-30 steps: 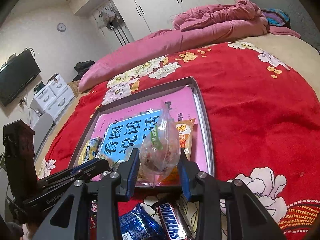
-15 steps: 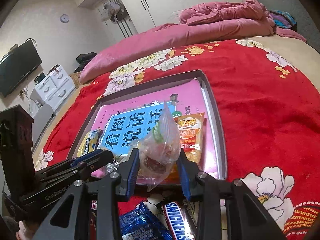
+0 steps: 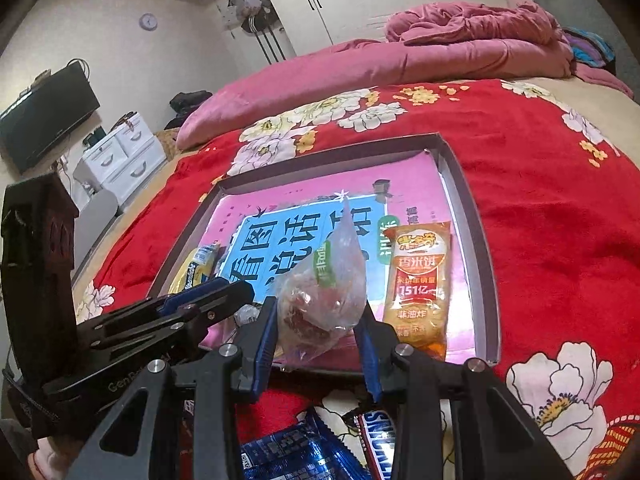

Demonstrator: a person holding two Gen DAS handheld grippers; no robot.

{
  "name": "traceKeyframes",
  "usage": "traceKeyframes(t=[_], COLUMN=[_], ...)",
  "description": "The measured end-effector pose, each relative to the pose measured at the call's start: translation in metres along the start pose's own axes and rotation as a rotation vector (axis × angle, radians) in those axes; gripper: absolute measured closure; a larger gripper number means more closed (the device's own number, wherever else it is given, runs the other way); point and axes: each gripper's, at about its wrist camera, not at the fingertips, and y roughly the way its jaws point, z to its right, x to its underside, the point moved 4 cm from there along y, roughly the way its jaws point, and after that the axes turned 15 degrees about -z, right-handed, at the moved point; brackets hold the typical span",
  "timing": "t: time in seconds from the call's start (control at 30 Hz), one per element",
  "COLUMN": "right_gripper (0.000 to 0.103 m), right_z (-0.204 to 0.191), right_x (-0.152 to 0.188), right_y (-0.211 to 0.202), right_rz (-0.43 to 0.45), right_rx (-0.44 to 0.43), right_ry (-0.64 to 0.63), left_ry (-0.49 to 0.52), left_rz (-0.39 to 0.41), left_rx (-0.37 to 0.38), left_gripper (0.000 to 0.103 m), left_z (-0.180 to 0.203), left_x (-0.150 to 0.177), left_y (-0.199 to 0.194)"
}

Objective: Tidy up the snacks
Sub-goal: 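Release the brown packet with the left tool while the right tool releases the clear bag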

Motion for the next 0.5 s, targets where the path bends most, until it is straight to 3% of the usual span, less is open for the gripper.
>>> traceKeyframes(t=[0.5], right_gripper=[0.065], right_z=[0.018], right_x=[0.001], right_y=[-0.002], right_rz=[-0.006], right_rx=[0.101], right_ry=[0.047], left_ry=[-0.015], left_rz=[0.003], left_rx=[0.003], left_gripper=[0.075], left_z=[-0.005], left_x=[-0.002], left_y=[-0.001])
